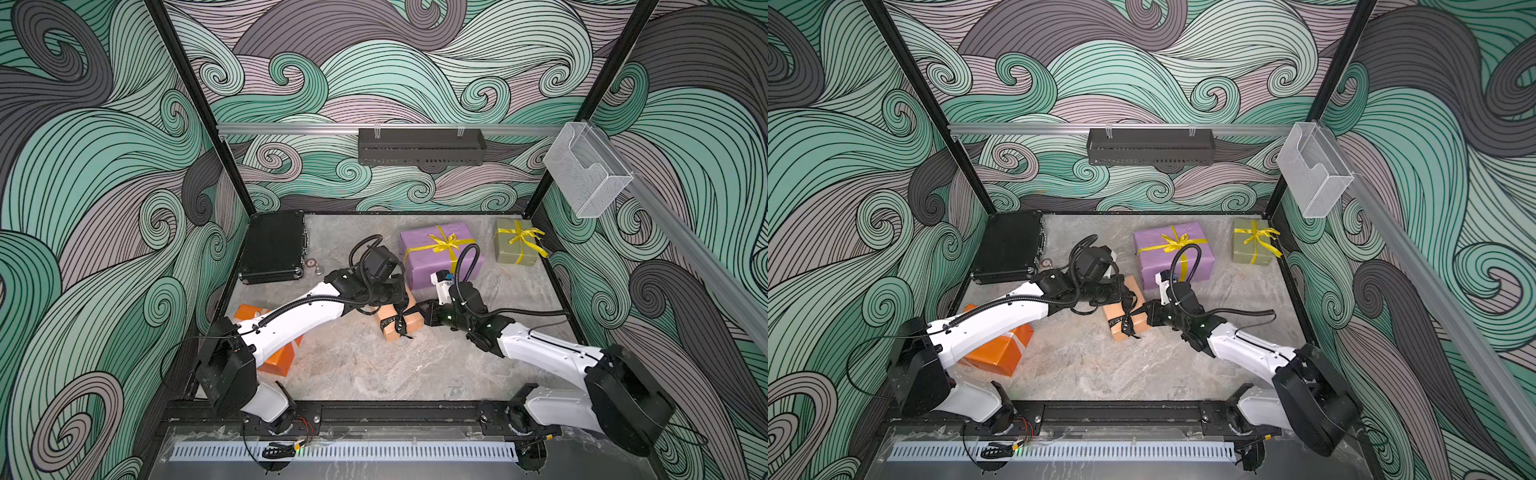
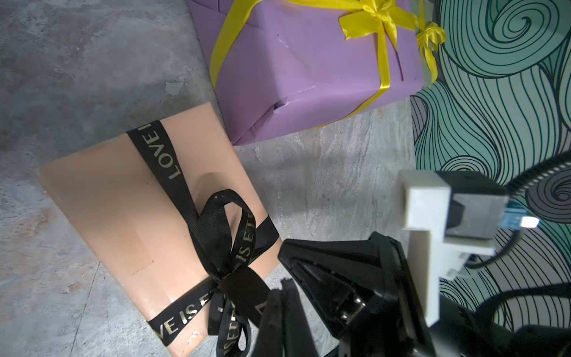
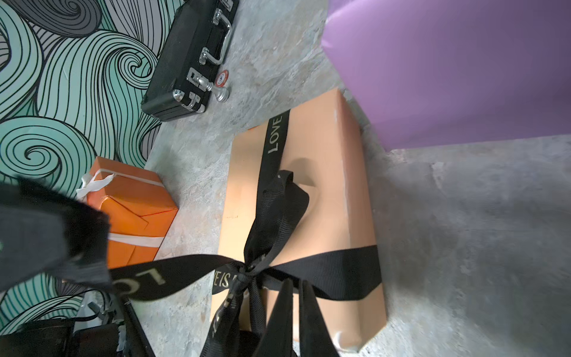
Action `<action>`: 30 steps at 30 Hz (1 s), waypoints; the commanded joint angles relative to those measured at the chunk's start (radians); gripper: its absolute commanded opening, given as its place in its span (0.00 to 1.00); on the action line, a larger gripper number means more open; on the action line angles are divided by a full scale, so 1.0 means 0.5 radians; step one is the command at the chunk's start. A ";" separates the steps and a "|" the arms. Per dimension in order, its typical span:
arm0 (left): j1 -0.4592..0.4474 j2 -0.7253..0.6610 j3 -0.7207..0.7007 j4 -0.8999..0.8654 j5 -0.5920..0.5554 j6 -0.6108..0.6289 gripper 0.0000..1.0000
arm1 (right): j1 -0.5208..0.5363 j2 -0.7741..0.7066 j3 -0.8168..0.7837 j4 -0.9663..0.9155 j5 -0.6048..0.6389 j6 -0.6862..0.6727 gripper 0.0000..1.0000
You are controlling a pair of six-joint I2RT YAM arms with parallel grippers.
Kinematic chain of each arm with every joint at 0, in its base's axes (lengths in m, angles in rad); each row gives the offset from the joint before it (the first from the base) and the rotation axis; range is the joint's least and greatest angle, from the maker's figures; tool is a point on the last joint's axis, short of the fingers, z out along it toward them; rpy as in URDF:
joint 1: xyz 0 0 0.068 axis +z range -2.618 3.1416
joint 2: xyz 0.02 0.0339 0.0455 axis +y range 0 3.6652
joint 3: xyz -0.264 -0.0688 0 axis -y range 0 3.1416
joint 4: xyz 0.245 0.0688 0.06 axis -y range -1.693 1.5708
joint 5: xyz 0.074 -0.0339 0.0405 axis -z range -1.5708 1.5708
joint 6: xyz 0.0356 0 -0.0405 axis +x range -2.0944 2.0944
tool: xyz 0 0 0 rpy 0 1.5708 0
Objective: Untie the ribbon bows on the gift boxes
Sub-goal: Untie the ribbon from the gift box.
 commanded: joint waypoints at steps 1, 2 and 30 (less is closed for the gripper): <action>-0.012 -0.070 -0.006 0.035 -0.025 0.006 0.00 | -0.006 0.079 0.037 0.087 -0.168 0.066 0.06; -0.012 -0.080 -0.014 0.050 -0.031 0.005 0.00 | -0.006 0.102 0.039 0.108 -0.185 0.080 0.06; 0.063 -0.508 0.002 -0.093 -0.508 0.155 0.00 | -0.037 0.515 0.085 -0.055 -0.062 0.396 0.03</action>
